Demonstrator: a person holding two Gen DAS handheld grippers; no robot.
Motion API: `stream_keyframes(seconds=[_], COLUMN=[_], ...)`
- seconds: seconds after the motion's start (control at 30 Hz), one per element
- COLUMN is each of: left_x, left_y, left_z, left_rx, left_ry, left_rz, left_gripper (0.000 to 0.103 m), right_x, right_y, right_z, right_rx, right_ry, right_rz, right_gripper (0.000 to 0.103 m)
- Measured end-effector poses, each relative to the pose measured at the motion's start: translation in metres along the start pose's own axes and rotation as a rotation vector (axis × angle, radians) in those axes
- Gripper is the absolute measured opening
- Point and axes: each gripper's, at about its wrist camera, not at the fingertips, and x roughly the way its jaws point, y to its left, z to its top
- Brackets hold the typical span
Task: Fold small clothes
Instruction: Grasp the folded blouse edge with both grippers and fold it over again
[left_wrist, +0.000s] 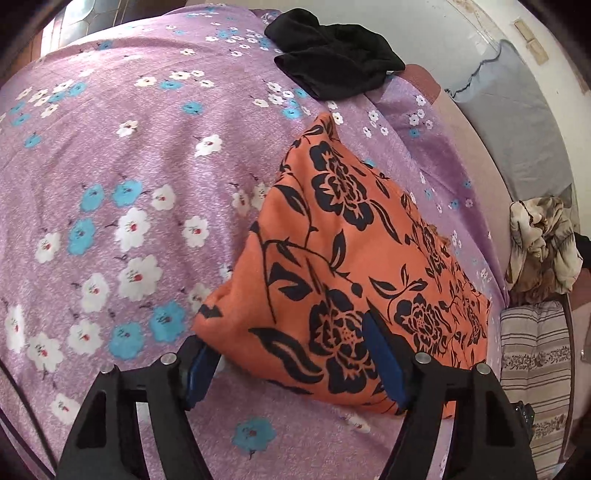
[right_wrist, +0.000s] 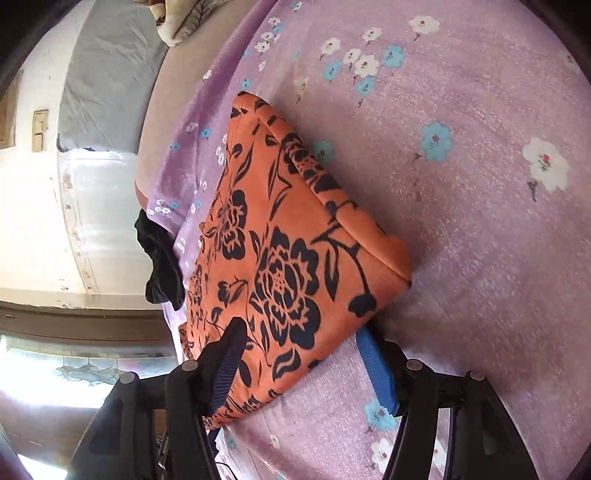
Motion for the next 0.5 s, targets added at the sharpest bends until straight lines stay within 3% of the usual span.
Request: stream_keyframes(seconds=[0.1, 0.23, 0.37, 0.4, 0.43, 0.47, 0.5], left_x=[-0.007, -0.016, 0.003, 0.008, 0.013, 0.017, 0.02], left_y=[-0.016, -0.039, -0.032, -0.028, -0.025, -0.022, -0.019], left_z=[0.002, 0.004, 0.011, 0.013, 0.014, 0.016, 0.016], left_rx=[0.063, 0.198, 0.162, 0.143, 0.13, 0.117, 0.098], left_ry=[-0.082, -0.151, -0.107, -0.091, -0.079, -0.07, -0.067], left_rz=[0.029, 0.021, 0.061, 0.065, 0.071, 0.077, 0.08], left_gripper=[0.051, 0.051, 0.063, 0.062, 0.062, 0.062, 0.053], right_x=[0.009, 0.02, 0.037, 0.039, 0.04, 0.044, 0.046], right_y=[0.003, 0.024, 0.034, 0.037, 0.038, 0.038, 0.036], right_z=[0.011, 0.013, 0.017, 0.017, 0.018, 0.019, 0.019], right_rx=[-0.015, -0.119, -0.179, -0.191, -0.203, -0.217, -0.22], right_ry=[-0.039, -0.092, -0.089, -0.093, -0.093, -0.087, -0.082], right_rz=[0.05, 0.035, -0.022, -0.029, -0.047, -0.075, -0.092], right_gripper=[0.066, 0.066, 0.064, 0.055, 0.034, 0.028, 0.024])
